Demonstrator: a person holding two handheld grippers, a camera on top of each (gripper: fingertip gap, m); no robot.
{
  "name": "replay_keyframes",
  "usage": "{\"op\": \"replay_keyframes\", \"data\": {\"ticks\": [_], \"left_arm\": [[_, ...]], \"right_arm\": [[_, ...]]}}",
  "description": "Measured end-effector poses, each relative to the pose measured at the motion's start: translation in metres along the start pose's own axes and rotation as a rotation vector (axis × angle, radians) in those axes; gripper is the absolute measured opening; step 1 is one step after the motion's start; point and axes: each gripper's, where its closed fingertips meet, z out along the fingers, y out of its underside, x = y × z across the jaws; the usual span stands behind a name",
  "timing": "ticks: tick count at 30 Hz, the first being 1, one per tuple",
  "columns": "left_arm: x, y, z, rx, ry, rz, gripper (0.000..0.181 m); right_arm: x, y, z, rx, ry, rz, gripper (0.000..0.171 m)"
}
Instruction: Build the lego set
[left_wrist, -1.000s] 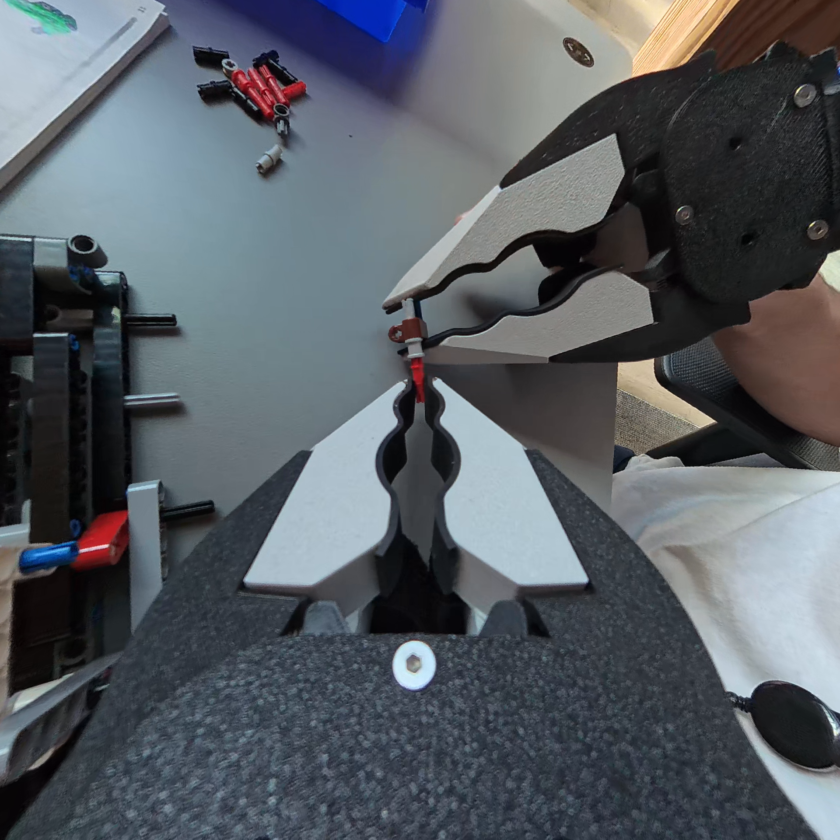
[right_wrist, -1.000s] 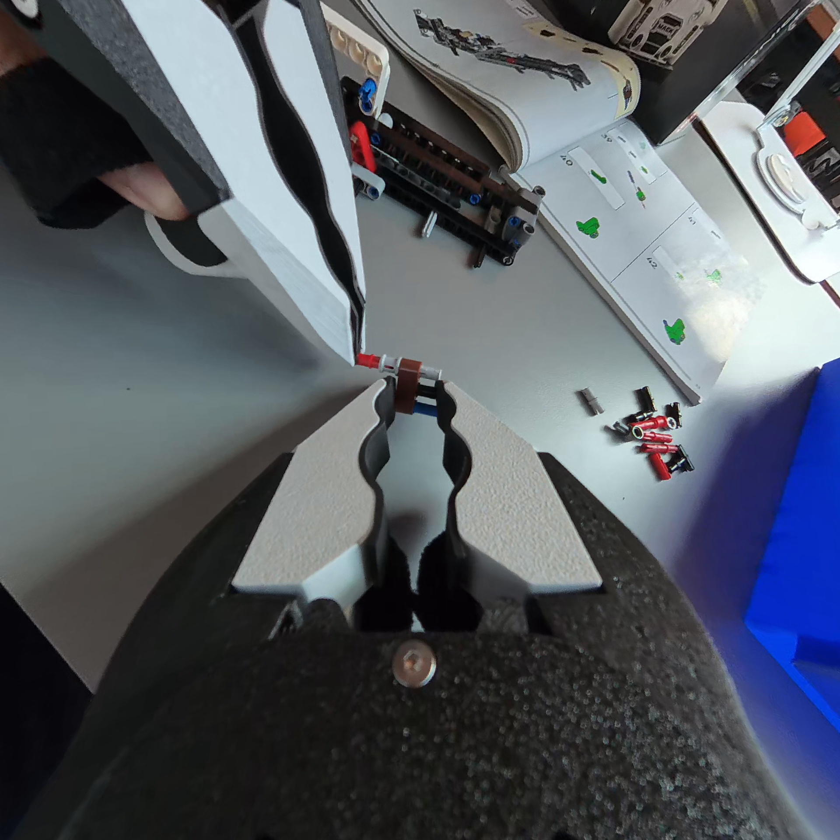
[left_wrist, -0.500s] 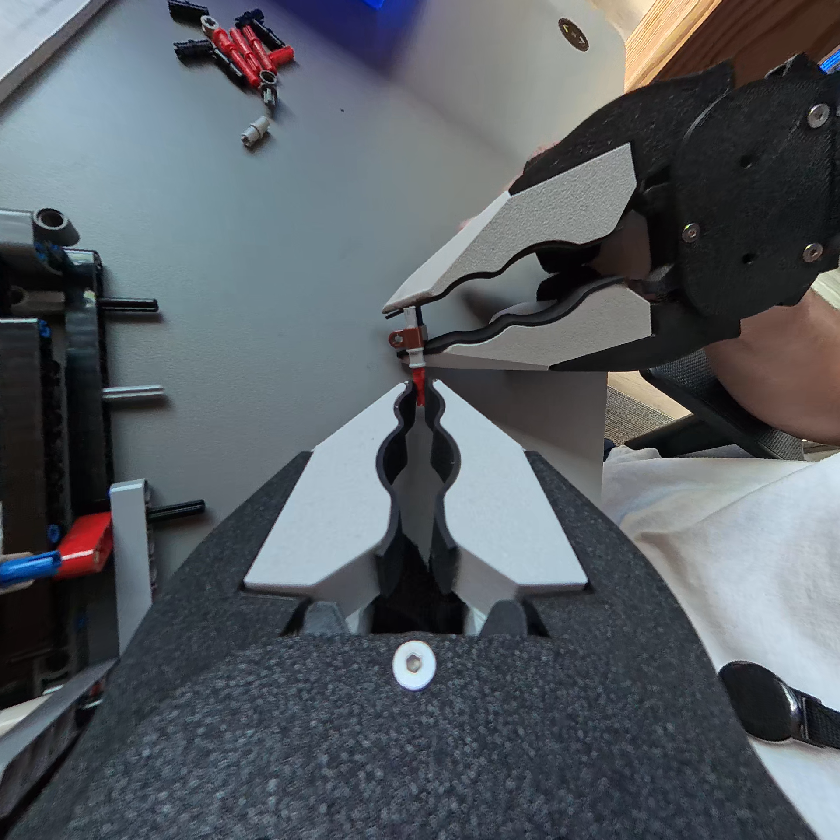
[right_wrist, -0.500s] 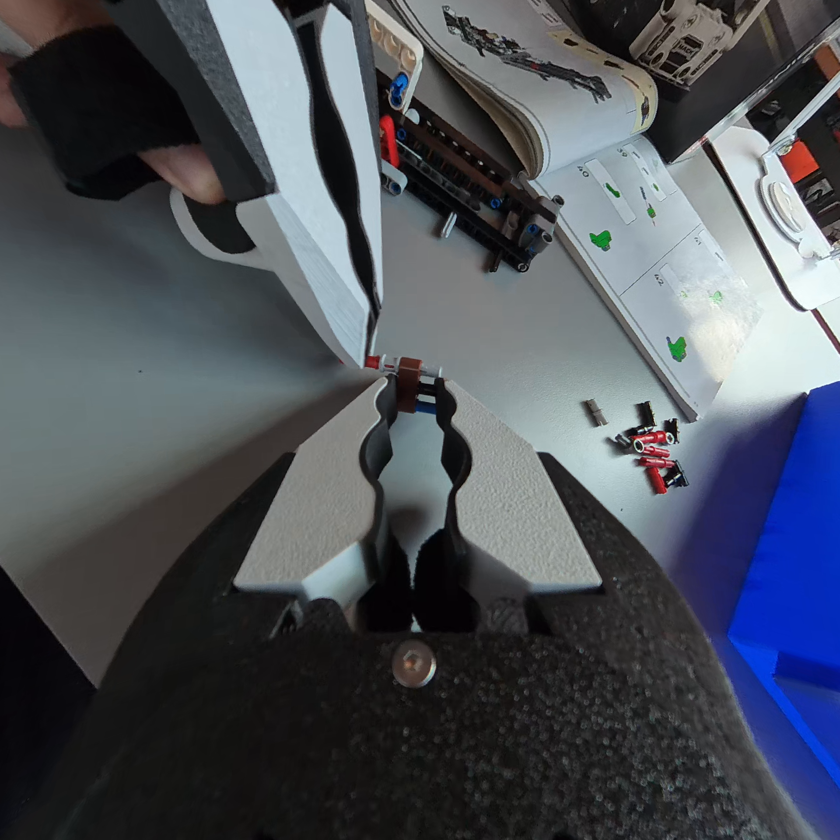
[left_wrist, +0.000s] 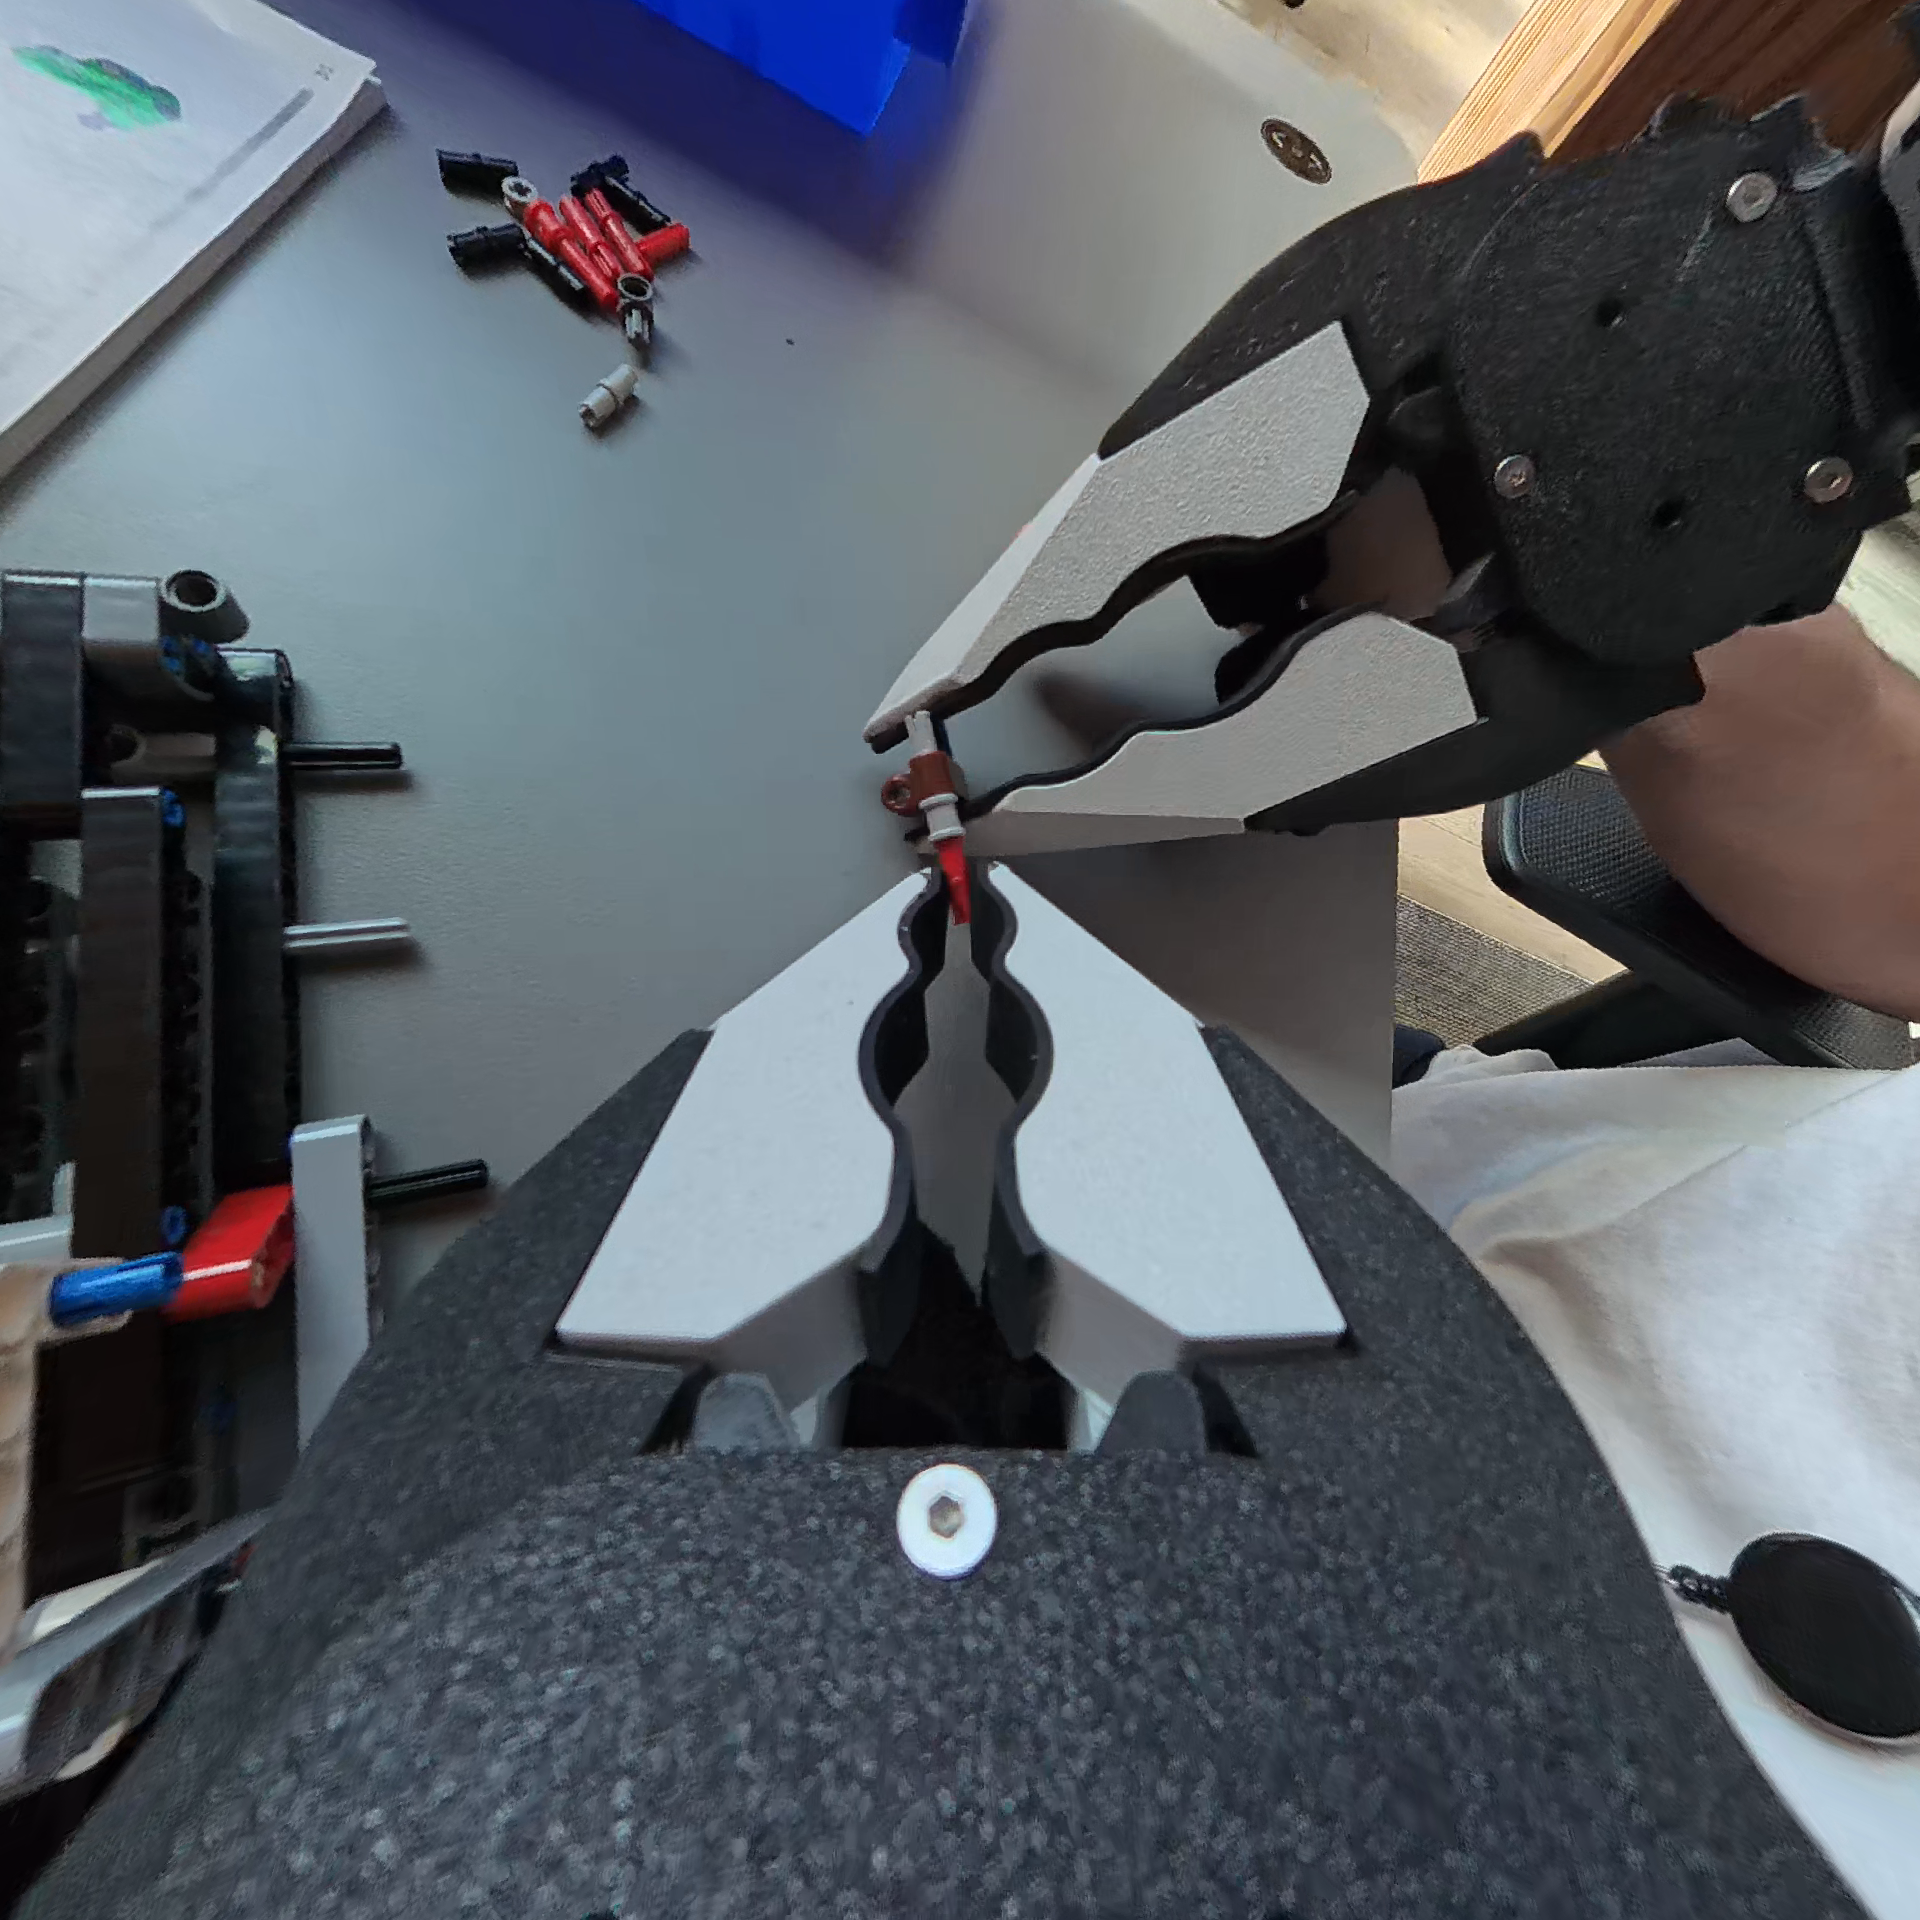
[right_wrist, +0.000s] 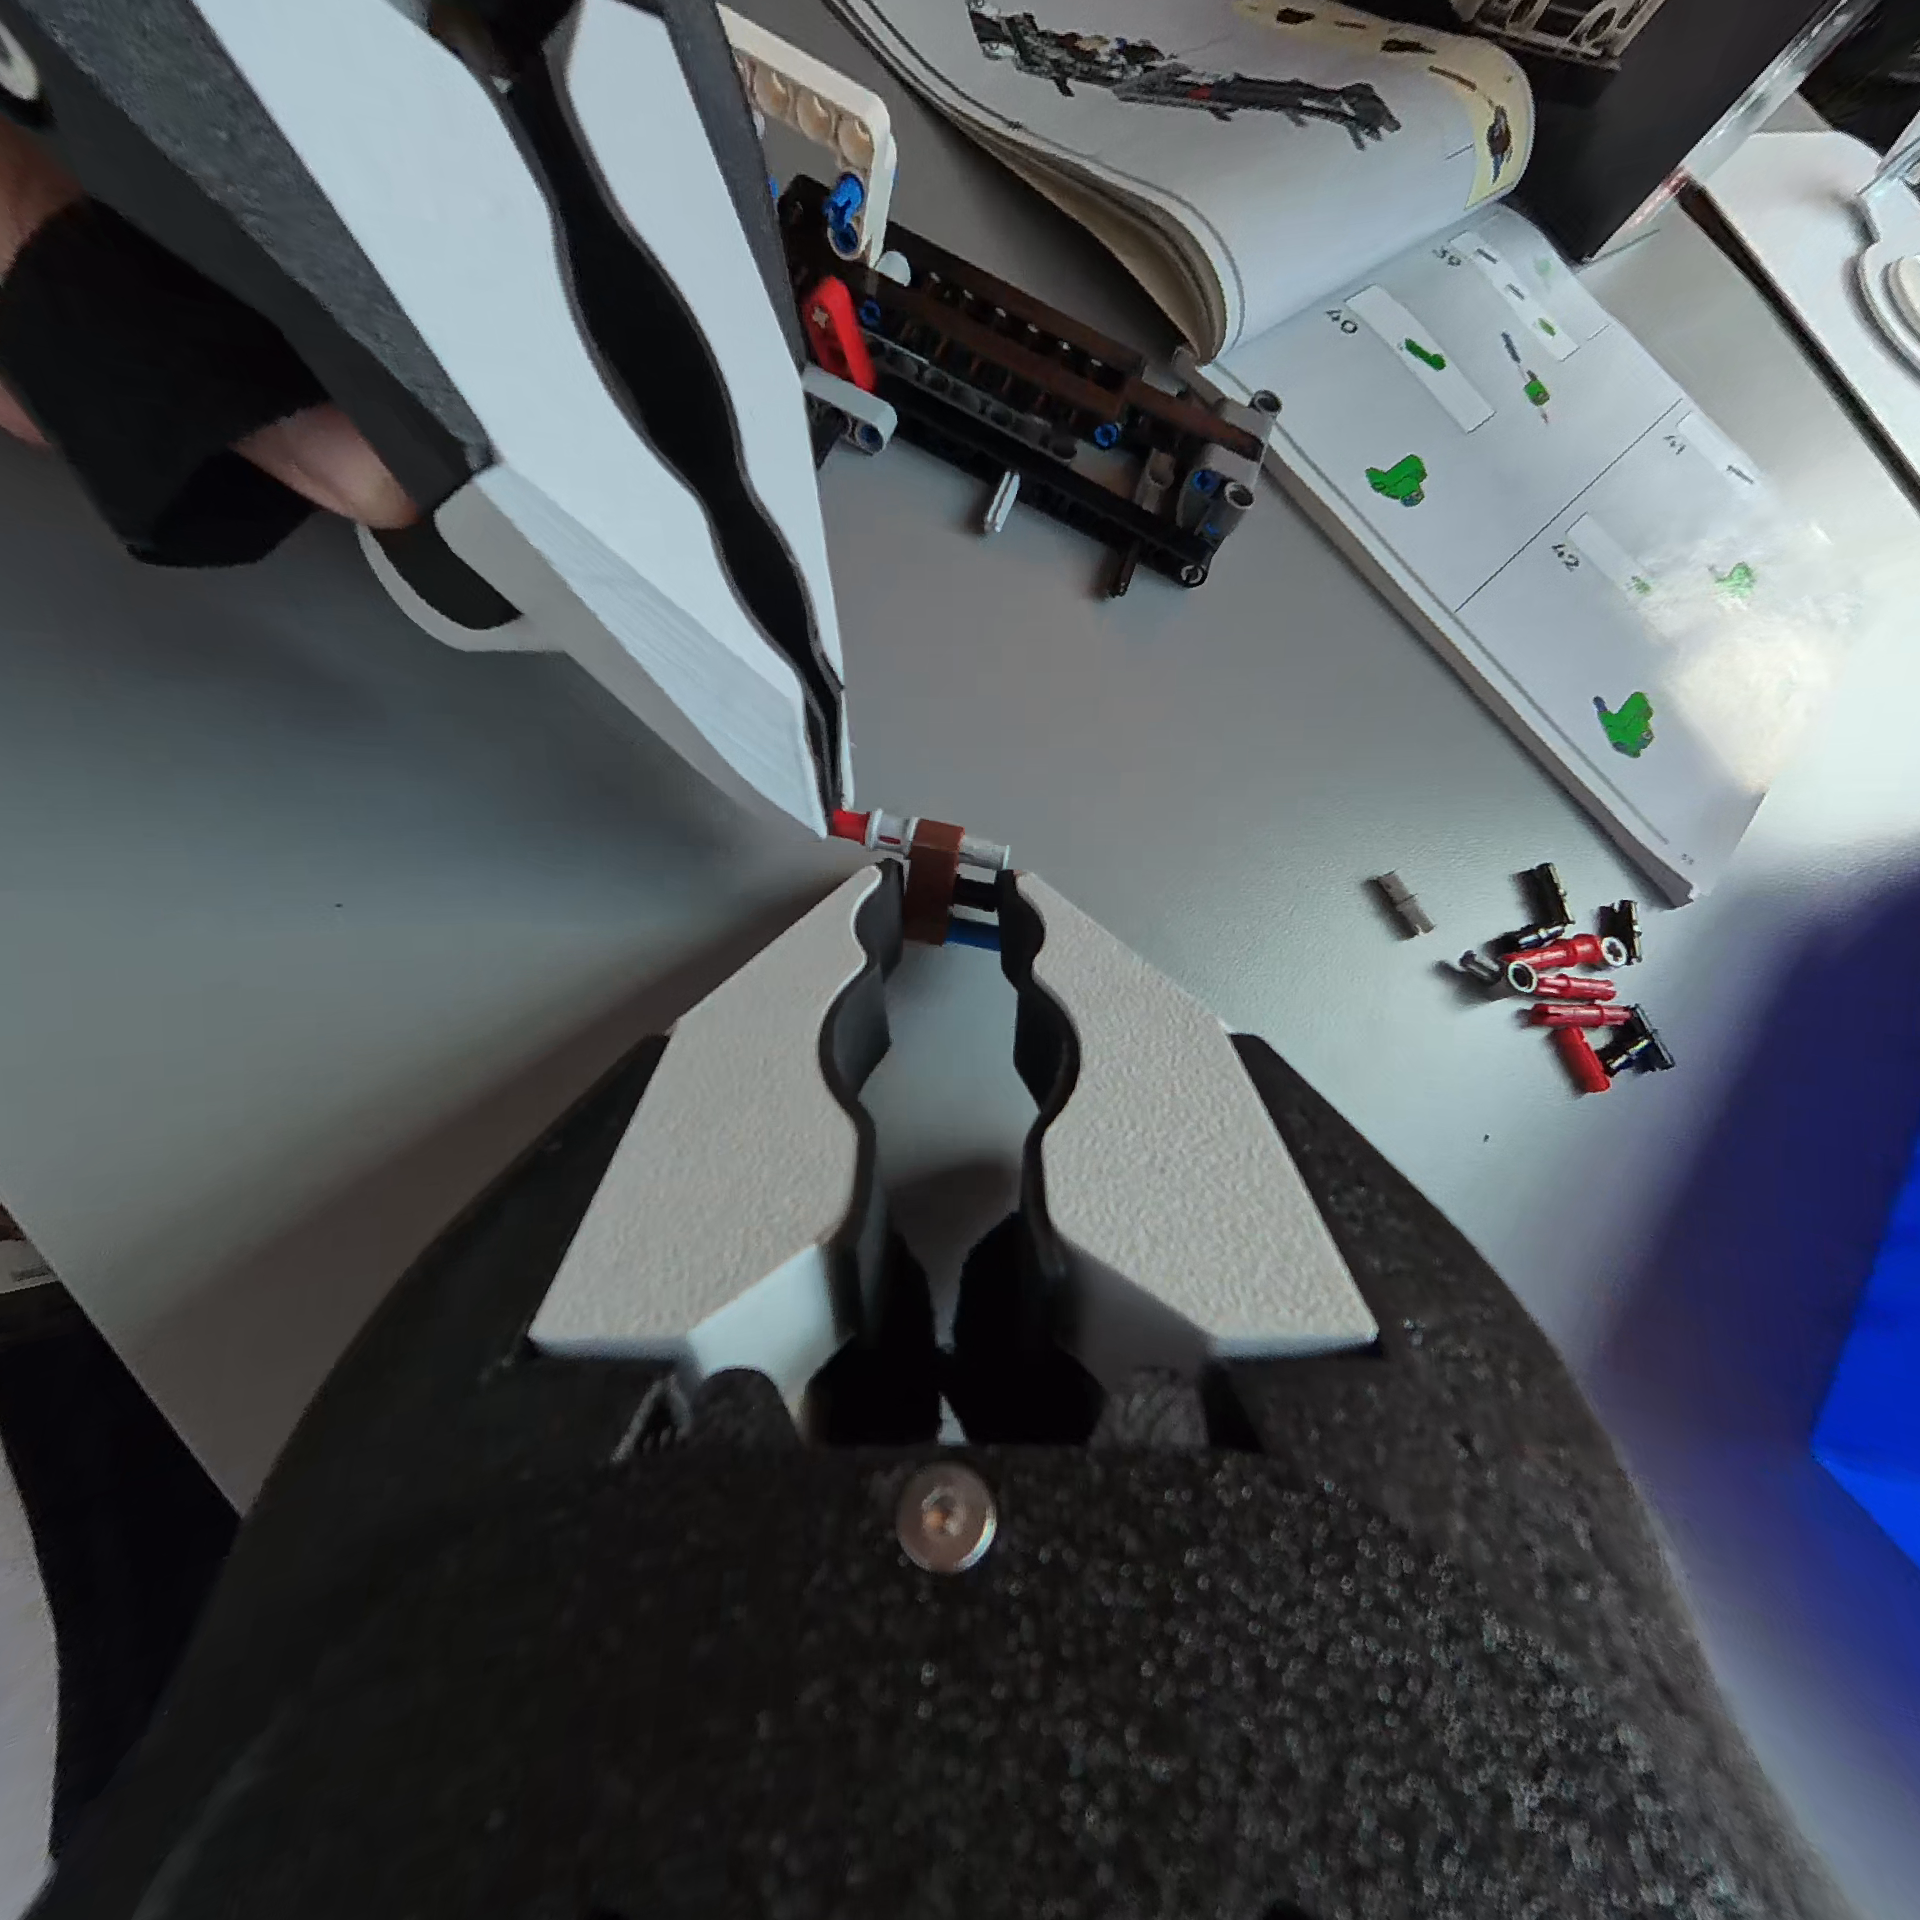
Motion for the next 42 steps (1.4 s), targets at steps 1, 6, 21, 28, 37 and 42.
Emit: {"op": "replay_keyframes", "data": {"ticks": [1,6,21,28,37,42], "left_arm": [[0.0,-0.001,-0.001,0.012,-0.008,0.013,0.002],[0.003,-0.017,-0.017,0.142,-0.023,0.013,0.004],[-0.063,-0.011,-0.174,0.465,-0.419,0.05,0.012],[-0.148,-0.027,-0.209,0.424,-0.587,0.087,0.014],[-0.173,-0.016,-0.199,0.403,-0.559,0.039,0.013],[-0.176,-0.009,-0.19,0.343,-0.567,0.04,0.012]], "right_arm": [[0.0,0.0,0.0,0.0,0.001,0.001,0.018],[0.003,-0.018,-0.003,0.089,-0.046,0.146,0.017],[0.113,-0.115,0.054,0.21,0.0,0.085,0.017],[0.119,-0.139,0.09,0.324,-0.222,0.276,0.017],[0.124,-0.119,0.082,0.332,-0.164,0.302,0.017],[0.123,-0.114,0.089,0.322,-0.165,0.32,0.017]]}}
